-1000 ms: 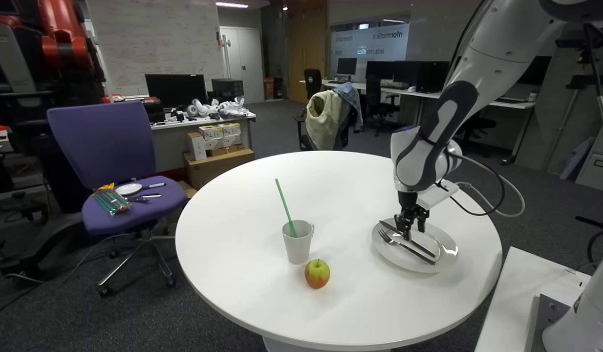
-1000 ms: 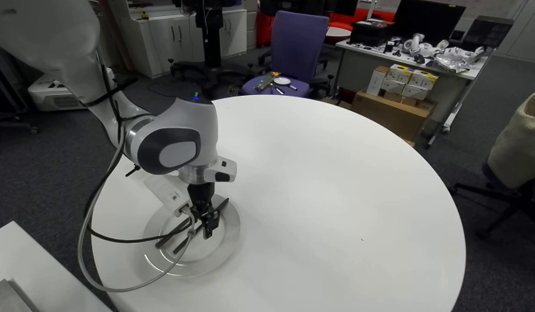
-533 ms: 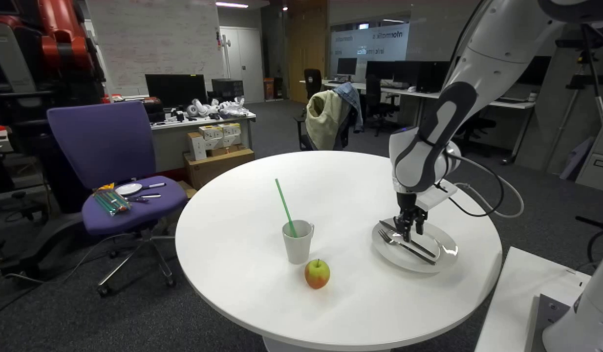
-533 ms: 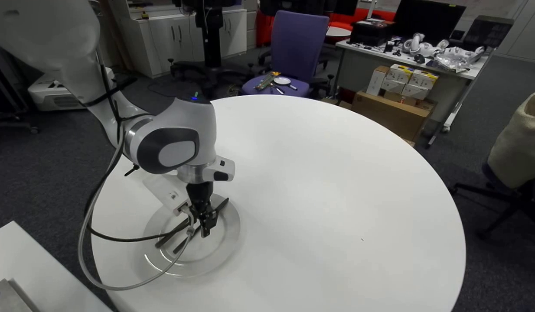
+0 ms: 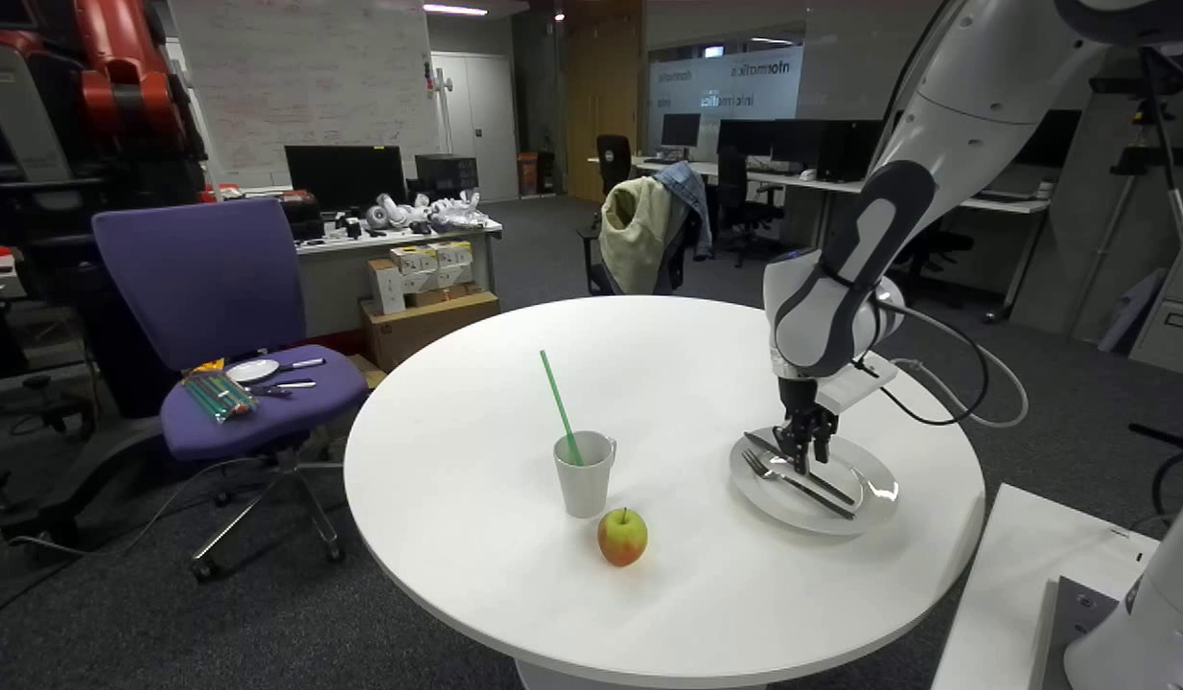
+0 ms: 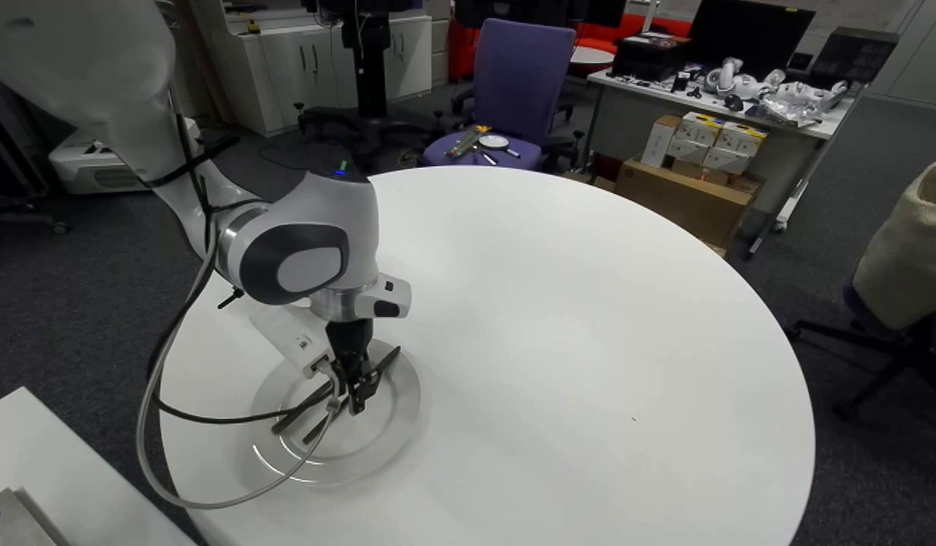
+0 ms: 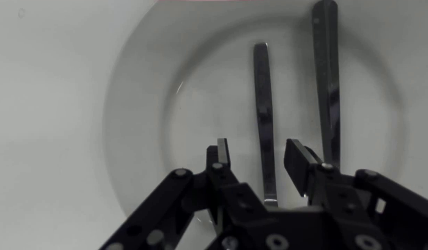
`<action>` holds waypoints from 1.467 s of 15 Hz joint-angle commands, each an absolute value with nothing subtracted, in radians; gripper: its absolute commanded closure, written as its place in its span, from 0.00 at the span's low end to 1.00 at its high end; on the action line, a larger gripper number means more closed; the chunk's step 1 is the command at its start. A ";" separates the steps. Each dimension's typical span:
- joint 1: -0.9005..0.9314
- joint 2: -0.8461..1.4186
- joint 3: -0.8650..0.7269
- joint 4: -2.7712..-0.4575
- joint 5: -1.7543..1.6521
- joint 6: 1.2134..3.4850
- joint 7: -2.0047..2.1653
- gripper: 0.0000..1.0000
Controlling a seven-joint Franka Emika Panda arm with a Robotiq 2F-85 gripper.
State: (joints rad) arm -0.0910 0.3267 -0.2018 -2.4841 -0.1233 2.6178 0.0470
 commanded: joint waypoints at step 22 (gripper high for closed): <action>-0.117 0.297 -0.209 -2.523 -0.136 2.675 0.024 0.60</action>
